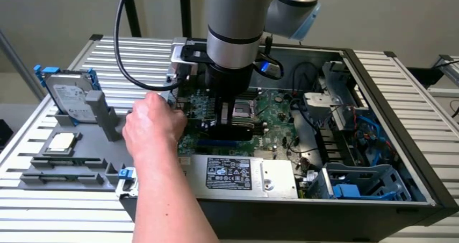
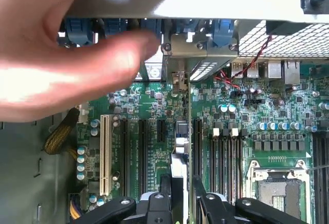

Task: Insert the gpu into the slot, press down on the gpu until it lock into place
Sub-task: 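Insert the gpu into the slot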

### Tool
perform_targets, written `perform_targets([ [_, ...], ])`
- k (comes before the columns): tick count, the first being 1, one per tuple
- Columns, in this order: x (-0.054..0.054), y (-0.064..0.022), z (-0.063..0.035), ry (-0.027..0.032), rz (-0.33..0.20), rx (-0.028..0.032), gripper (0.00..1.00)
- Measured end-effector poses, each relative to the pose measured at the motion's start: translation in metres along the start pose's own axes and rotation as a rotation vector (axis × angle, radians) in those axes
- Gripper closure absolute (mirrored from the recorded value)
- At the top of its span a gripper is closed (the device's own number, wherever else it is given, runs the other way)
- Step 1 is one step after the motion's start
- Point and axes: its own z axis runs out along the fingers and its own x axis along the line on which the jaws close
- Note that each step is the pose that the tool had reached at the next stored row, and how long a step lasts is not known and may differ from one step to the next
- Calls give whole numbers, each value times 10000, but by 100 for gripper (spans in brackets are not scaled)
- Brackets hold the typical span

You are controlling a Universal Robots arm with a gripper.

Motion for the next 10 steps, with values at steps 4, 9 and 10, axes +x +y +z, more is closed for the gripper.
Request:
perform_targets([
  [4,0,-7,-1,30,43,-68,74],
  [9,0,-12,-1,50,58,-67,74],
  [10,0,-12,-1,53,66,-71,74],
])
